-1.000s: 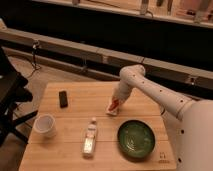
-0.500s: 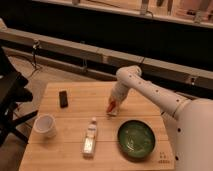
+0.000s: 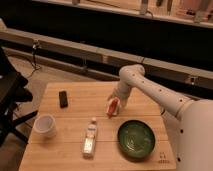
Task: Place the pepper on the white sponge
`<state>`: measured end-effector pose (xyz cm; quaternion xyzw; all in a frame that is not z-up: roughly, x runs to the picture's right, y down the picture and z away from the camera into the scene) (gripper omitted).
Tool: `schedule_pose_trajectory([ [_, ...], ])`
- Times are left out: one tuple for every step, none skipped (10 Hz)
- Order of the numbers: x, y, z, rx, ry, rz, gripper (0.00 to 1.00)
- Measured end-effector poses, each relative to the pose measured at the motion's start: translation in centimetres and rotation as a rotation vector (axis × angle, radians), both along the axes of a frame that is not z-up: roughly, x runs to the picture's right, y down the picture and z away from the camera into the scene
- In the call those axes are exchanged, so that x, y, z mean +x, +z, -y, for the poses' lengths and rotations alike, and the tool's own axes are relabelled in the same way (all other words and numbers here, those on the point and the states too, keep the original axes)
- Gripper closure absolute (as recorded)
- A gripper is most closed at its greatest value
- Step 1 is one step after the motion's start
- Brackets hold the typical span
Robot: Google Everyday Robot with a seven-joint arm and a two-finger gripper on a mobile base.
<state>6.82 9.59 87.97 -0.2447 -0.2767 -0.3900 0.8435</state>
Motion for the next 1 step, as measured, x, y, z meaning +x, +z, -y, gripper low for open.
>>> schedule_pose_trajectory([
  [0.14,0.01,-0.02,0.002,0.006,-0.005,0.54],
])
